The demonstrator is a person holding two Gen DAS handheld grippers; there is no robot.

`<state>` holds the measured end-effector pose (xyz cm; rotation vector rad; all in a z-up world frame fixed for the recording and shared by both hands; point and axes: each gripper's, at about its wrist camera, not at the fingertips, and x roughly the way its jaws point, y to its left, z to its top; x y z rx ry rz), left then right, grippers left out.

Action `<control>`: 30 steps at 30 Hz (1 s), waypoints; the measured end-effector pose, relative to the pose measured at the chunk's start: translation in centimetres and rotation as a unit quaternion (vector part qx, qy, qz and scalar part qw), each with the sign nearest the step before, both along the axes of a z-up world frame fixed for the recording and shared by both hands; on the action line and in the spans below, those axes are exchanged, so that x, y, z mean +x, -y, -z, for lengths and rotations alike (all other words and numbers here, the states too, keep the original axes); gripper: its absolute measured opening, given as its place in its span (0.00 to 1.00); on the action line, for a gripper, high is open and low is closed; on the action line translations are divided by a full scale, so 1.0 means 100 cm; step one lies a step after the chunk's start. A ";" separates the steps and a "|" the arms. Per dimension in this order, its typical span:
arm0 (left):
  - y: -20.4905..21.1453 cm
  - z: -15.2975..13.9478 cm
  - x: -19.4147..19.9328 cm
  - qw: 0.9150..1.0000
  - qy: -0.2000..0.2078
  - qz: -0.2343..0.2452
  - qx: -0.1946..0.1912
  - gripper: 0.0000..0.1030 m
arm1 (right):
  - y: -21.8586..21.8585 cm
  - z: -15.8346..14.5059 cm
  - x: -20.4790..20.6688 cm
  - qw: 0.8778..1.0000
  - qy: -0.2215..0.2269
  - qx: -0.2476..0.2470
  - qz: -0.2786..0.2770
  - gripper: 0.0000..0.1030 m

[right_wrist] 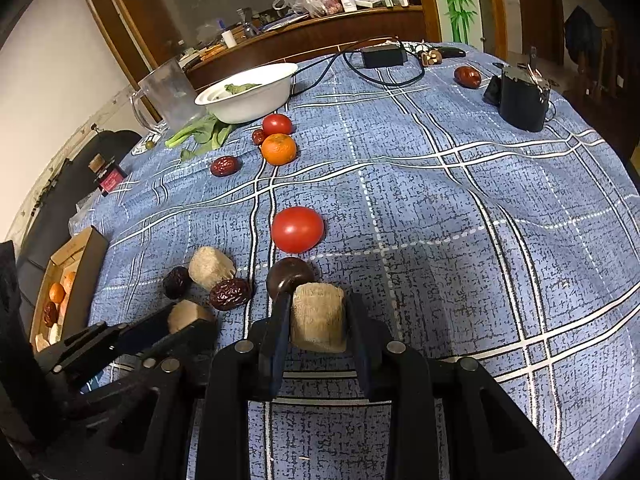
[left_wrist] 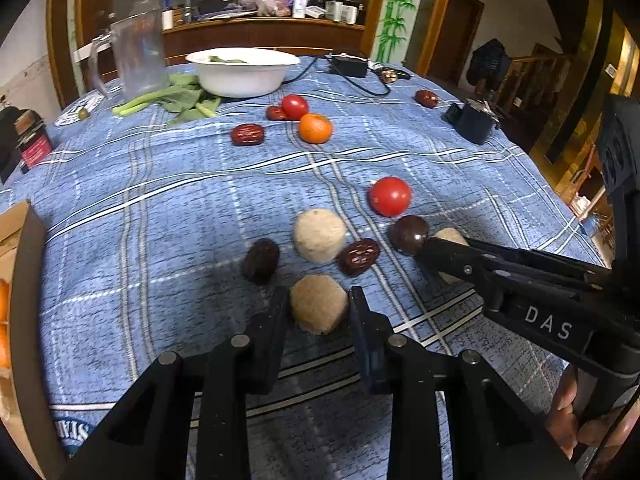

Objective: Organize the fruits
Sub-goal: 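Grasp a beige ball with the left tool while the right tool grasps a beige cylinder, then carry the beige ball and cylinder into the box and open both tools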

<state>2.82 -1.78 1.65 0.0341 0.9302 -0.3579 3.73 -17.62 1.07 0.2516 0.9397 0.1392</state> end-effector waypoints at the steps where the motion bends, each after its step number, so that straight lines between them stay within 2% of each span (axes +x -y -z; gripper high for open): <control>1: -0.003 -0.001 -0.001 1.000 -0.003 -0.005 -0.002 0.27 | -0.001 0.000 0.000 1.000 0.001 -0.004 0.000 0.28; 7: -0.026 -0.014 -0.015 0.999 -0.006 -0.032 -0.025 0.28 | -0.003 0.000 -0.002 1.000 0.007 -0.011 0.002 0.28; 12: -0.053 -0.030 -0.042 0.997 0.009 -0.058 -0.044 0.28 | -0.005 0.000 -0.005 1.000 0.013 -0.014 0.008 0.28; 14: -0.067 -0.035 -0.055 0.996 0.013 -0.071 -0.055 0.28 | -0.004 -0.001 -0.008 1.000 0.012 -0.001 0.009 0.28; 22: -0.115 -0.053 -0.096 0.991 0.039 -0.108 -0.066 0.28 | -0.021 -0.019 -0.047 0.999 0.040 0.013 0.004 0.29; 30: -0.160 -0.059 -0.117 0.984 0.052 -0.152 -0.079 0.28 | -0.062 -0.033 -0.078 0.998 0.047 0.012 -0.035 0.29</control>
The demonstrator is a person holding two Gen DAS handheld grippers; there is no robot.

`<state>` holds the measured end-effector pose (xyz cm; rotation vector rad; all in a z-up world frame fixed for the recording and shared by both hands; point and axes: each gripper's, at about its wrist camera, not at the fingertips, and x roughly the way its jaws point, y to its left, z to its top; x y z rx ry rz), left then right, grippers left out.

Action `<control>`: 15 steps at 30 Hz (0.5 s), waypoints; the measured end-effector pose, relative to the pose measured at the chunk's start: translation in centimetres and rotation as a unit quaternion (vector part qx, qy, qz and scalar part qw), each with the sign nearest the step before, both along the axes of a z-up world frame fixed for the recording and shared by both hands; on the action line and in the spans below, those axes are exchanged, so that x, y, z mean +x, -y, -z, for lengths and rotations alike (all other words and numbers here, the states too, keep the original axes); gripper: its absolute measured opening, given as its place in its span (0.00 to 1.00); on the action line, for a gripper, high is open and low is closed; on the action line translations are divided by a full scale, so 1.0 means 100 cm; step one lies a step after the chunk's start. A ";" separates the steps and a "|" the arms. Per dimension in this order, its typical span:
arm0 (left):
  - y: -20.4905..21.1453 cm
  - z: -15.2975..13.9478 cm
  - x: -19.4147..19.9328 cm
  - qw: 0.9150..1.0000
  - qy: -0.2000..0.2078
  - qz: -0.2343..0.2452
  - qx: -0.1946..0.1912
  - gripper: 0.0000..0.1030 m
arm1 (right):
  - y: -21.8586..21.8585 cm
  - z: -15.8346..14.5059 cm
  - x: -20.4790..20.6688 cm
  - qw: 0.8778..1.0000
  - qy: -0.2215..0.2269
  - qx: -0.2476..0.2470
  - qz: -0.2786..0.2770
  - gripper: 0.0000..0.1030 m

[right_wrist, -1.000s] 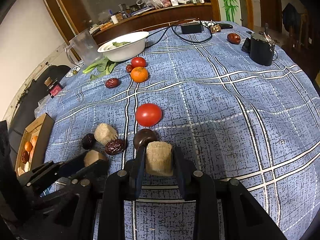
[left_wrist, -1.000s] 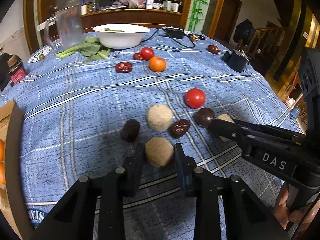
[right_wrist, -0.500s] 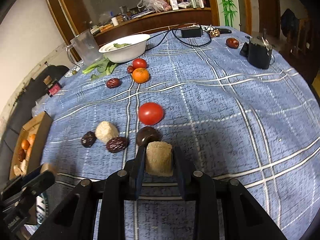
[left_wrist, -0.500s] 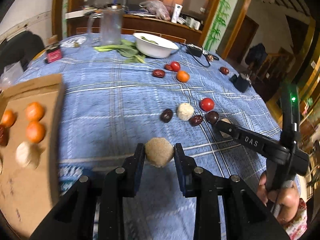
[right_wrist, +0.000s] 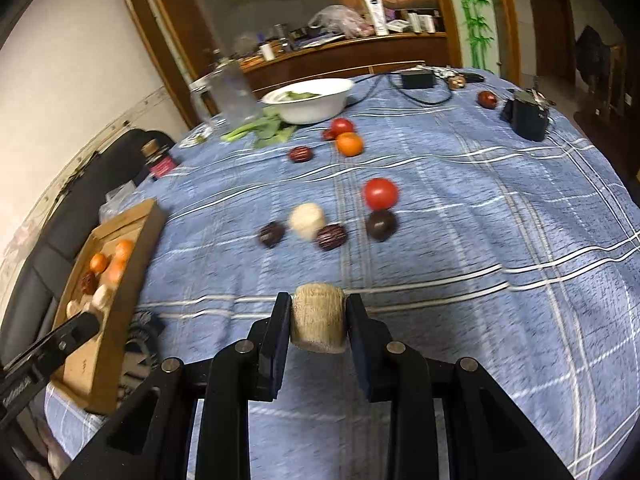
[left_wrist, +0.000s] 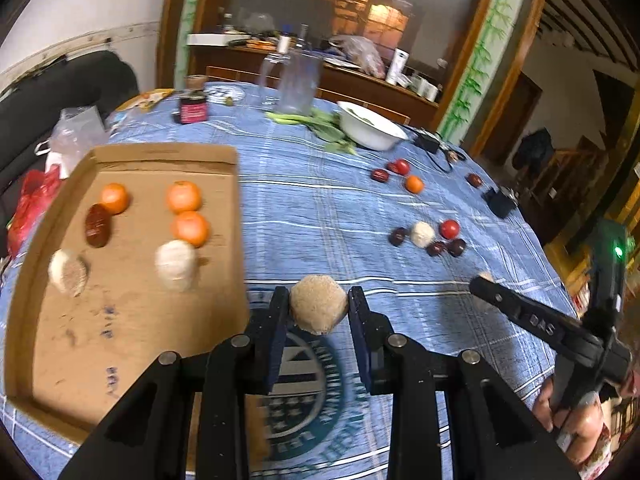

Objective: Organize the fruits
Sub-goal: 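Carry the beige ball and cylinder into the box and open both tools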

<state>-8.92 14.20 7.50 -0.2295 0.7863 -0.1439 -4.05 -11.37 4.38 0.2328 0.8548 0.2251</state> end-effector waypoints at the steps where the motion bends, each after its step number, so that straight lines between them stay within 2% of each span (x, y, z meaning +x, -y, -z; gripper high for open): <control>1: -0.006 0.000 -0.002 1.000 0.001 -0.006 -0.001 0.28 | -0.007 -0.002 -0.003 1.000 0.001 0.000 -0.007 0.29; 6: -0.059 -0.001 -0.012 0.998 0.002 -0.066 -0.014 0.28 | -0.050 -0.015 -0.013 0.998 0.008 -0.006 -0.055 0.29; 11: -0.118 0.005 -0.021 0.990 -0.006 -0.135 -0.029 0.28 | -0.104 -0.026 -0.014 0.994 0.011 -0.006 -0.113 0.29; 15: -0.146 0.008 -0.021 0.986 -0.015 -0.161 -0.038 0.28 | -0.154 -0.029 -0.007 0.985 -0.001 0.003 -0.170 0.30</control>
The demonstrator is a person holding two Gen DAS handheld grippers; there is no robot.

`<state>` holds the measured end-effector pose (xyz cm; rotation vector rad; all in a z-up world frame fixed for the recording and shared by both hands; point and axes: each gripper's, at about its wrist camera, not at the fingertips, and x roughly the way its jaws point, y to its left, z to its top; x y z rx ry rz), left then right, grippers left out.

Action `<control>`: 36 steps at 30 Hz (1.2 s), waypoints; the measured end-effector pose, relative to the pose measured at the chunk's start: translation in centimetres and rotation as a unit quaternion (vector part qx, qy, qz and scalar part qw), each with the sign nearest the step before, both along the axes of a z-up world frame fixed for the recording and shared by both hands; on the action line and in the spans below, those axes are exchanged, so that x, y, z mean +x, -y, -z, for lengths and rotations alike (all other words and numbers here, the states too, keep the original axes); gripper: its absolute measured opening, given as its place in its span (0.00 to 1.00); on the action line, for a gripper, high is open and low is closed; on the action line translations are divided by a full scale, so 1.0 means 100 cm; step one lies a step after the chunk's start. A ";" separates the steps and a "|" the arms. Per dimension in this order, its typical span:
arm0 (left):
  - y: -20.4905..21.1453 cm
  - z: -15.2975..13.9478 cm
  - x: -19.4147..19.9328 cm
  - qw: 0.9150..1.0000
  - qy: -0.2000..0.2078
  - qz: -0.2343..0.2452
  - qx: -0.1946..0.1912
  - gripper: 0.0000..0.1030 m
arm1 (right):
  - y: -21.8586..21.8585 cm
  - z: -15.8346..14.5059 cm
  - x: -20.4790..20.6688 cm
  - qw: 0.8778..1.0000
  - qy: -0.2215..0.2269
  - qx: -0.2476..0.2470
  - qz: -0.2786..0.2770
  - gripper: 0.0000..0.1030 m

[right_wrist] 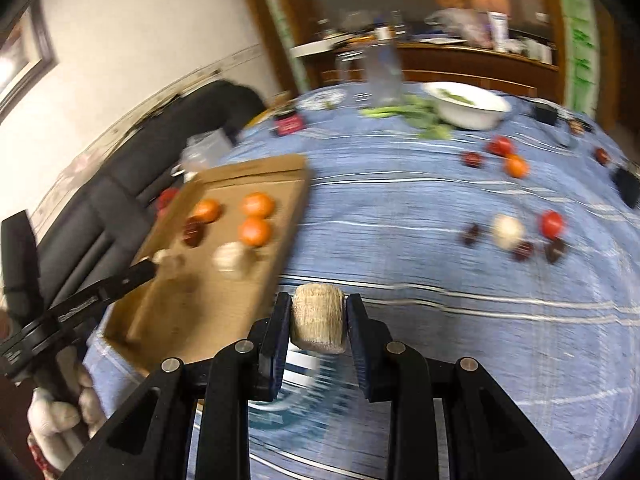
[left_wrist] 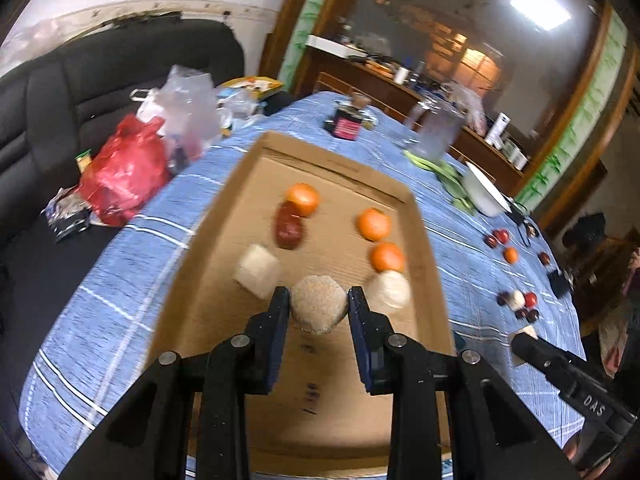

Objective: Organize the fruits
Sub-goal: 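Carry the beige ball and cylinder into the box and open both tools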

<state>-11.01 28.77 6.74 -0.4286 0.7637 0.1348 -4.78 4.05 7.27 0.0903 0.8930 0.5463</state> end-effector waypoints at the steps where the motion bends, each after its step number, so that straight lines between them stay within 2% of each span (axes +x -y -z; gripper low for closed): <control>1: -0.005 0.001 0.002 1.000 -0.003 -0.004 0.000 0.28 | -0.009 0.001 0.003 1.000 -0.006 0.002 -0.009 0.30; 3: -0.012 0.004 0.008 1.000 -0.013 -0.008 0.001 0.28 | -0.033 0.005 0.011 0.999 -0.018 0.001 -0.033 0.30; 10: -0.024 0.023 0.034 0.998 -0.060 -0.004 0.006 0.28 | -0.095 0.029 0.024 0.995 -0.032 -0.051 -0.083 0.30; 18: -0.024 0.033 0.044 0.997 -0.070 0.003 0.011 0.28 | -0.115 0.049 0.035 0.992 -0.043 -0.074 -0.094 0.30; 24: -0.026 0.037 0.045 0.997 -0.071 0.004 -0.006 0.29 | -0.122 0.051 0.034 0.991 -0.026 -0.089 -0.099 0.30; 27: -0.029 0.034 0.042 0.998 -0.063 0.002 -0.028 0.32 | -0.122 0.050 0.033 0.991 -0.022 -0.089 -0.100 0.30; 30: -0.029 0.028 0.036 0.998 -0.053 -0.001 -0.039 0.39 | -0.119 0.048 0.031 0.992 -0.021 -0.079 -0.101 0.32; 32: -0.029 0.023 0.031 0.998 -0.044 -0.002 -0.046 0.50 | -0.116 0.045 0.030 0.992 -0.019 -0.075 -0.100 0.32; 34: -0.029 0.017 0.025 0.998 -0.037 -0.010 -0.047 0.54 | -0.111 0.040 0.026 0.993 -0.016 -0.067 -0.099 0.32; 36: -0.033 0.011 0.015 0.998 -0.027 -0.016 -0.060 0.55 | -0.105 0.034 0.021 0.993 -0.012 -0.058 -0.097 0.33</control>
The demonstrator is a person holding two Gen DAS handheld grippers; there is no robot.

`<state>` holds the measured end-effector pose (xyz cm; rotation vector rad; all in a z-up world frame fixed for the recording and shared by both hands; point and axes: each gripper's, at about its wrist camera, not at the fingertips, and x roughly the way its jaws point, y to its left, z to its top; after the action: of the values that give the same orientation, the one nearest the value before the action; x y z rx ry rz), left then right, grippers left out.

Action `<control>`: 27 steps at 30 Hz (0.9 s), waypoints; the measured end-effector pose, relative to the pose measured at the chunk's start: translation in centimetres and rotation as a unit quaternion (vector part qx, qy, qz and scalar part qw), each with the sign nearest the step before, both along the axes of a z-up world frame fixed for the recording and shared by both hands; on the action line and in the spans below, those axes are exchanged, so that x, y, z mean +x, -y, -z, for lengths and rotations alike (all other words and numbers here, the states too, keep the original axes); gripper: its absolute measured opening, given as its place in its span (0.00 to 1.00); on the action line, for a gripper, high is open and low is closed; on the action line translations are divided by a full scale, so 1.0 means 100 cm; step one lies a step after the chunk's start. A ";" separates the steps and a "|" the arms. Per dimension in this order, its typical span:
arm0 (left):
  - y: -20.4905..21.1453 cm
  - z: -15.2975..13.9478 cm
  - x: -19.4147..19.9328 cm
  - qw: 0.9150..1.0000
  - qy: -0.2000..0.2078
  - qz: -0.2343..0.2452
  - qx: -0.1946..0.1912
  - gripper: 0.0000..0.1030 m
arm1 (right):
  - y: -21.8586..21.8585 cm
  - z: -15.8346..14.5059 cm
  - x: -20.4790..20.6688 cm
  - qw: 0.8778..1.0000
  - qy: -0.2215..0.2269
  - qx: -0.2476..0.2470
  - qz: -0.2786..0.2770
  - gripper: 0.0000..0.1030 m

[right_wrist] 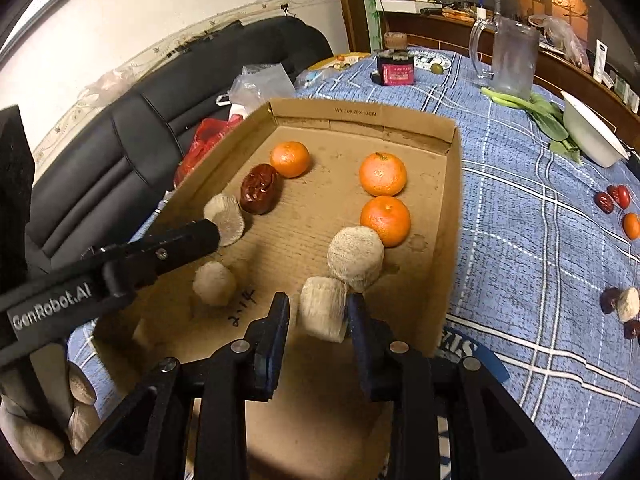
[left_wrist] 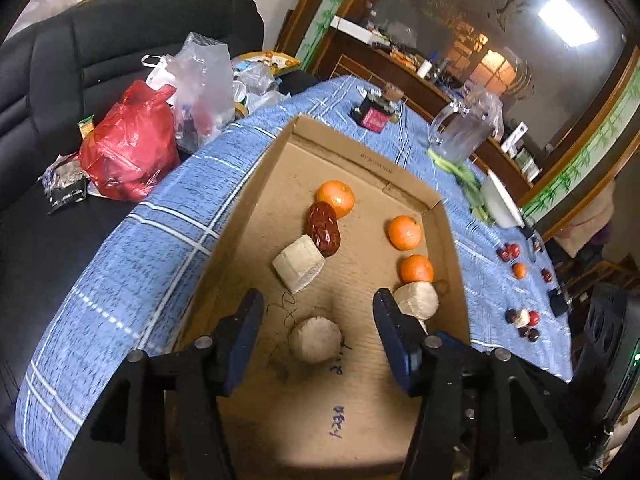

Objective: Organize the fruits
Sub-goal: 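Carry the beige ball and cylinder into the box and open both tools, then withdraw both open tools from the box toward the remaining fruit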

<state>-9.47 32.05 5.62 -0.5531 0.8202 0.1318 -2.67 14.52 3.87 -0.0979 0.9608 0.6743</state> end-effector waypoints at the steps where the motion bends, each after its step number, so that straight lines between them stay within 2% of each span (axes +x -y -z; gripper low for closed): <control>1: -0.002 -0.002 -0.003 1.000 0.002 -0.003 -0.005 0.55 | 0.005 -0.004 -0.004 1.000 0.003 0.006 0.002 0.33; 3: -0.006 -0.006 -0.012 1.000 0.009 -0.012 -0.014 0.56 | 0.017 -0.011 -0.012 1.000 0.010 0.018 0.010 0.38; 5: -0.007 -0.011 -0.020 1.000 0.013 -0.019 -0.013 0.57 | 0.028 -0.016 -0.019 0.999 0.015 0.030 0.023 0.47; 7: -0.004 -0.016 -0.026 1.000 0.016 -0.021 -0.010 0.59 | 0.048 -0.020 -0.027 0.998 0.015 0.050 0.045 0.51; 11: 0.016 -0.026 -0.034 1.000 0.023 -0.006 0.006 0.61 | 0.084 -0.021 -0.041 0.992 0.000 0.090 0.089 0.51; 15: 0.047 -0.036 -0.039 0.999 0.029 0.022 0.031 0.67 | 0.112 -0.019 -0.055 0.988 -0.003 0.100 0.121 0.51; 21: 0.088 -0.063 -0.056 0.993 0.063 0.045 0.089 0.83 | 0.152 -0.022 -0.072 0.979 0.002 0.105 0.176 0.51; 24: 0.107 -0.079 -0.069 0.987 0.090 0.054 0.121 0.83 | 0.169 -0.026 -0.079 0.975 0.008 0.113 0.193 0.51; 27: 0.128 -0.091 -0.080 0.979 0.100 0.049 0.172 0.83 | 0.184 -0.033 -0.087 0.971 0.020 0.121 0.207 0.51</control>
<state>-17.49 19.30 14.69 -0.1955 0.6090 0.1217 -11.41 -3.85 7.20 0.2987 0.8200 0.3965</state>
